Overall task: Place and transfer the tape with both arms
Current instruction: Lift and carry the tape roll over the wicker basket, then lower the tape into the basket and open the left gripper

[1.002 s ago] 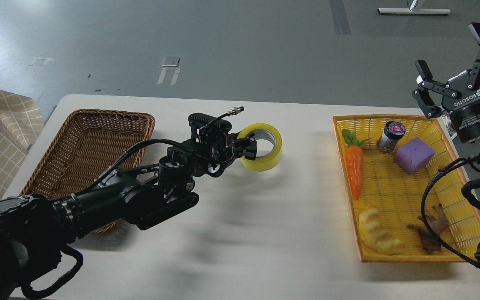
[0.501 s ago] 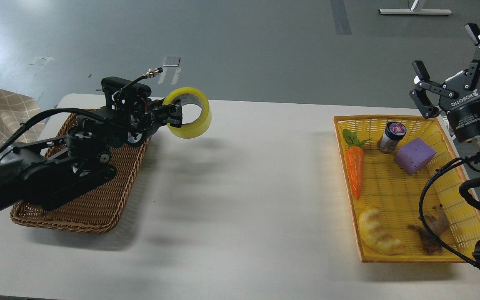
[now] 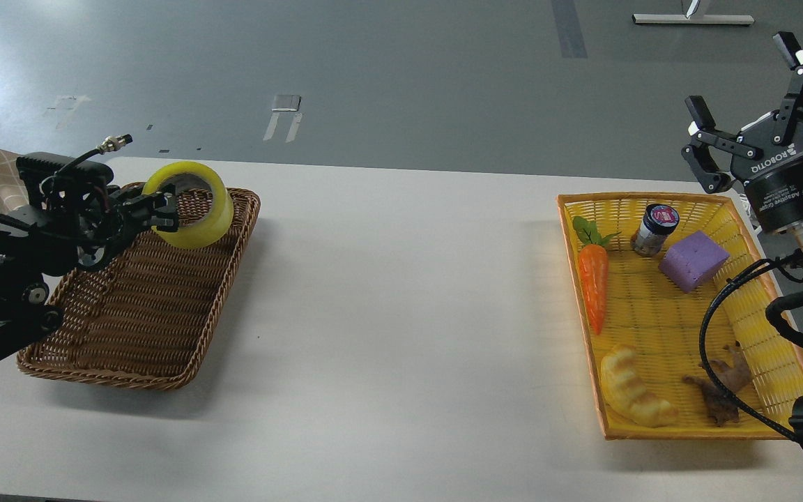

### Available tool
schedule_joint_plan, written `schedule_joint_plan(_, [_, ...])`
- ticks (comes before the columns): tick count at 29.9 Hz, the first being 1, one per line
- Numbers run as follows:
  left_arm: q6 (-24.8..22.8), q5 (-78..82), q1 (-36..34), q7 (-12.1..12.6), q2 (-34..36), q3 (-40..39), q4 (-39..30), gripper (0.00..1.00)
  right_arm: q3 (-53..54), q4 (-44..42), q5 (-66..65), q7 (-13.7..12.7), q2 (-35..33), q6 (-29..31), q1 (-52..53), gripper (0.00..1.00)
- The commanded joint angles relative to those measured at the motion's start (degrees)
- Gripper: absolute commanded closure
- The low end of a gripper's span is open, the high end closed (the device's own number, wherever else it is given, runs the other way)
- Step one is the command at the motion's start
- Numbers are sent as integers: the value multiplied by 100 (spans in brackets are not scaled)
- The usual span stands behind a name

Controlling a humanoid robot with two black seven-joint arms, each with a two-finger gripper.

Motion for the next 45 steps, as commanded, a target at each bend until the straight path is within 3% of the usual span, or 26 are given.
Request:
schedule_joint_plan(1, [89, -23, 298, -177, 333, -40, 51, 85, 1, 0, 0, 0, -3, 0, -27, 0])
schedule_joint_plan(5, [124, -32, 334, -371, 509, -93, 121, 85, 1, 8, 0, 0, 23, 0, -54, 0])
schedule_joint_plan(24, [151, -190, 729, -389, 229, -102, 209, 84, 1, 52, 0, 0, 6, 0, -150, 0])
schedule_joint_plan(38, [160, -190, 782, -547, -18, -137, 719, 82, 1, 61, 9, 0, 14, 0, -291, 0])
schedule_joint_plan(43, [160, -190, 791, -855, -9, -128, 772, 81, 1, 61, 9, 0, 15, 0, -308, 0])
schedule_joint_plan(45, [160, -190, 791, -890, 0, -128, 781, 74, 1, 70, 9, 0, 15, 0, -308, 0])
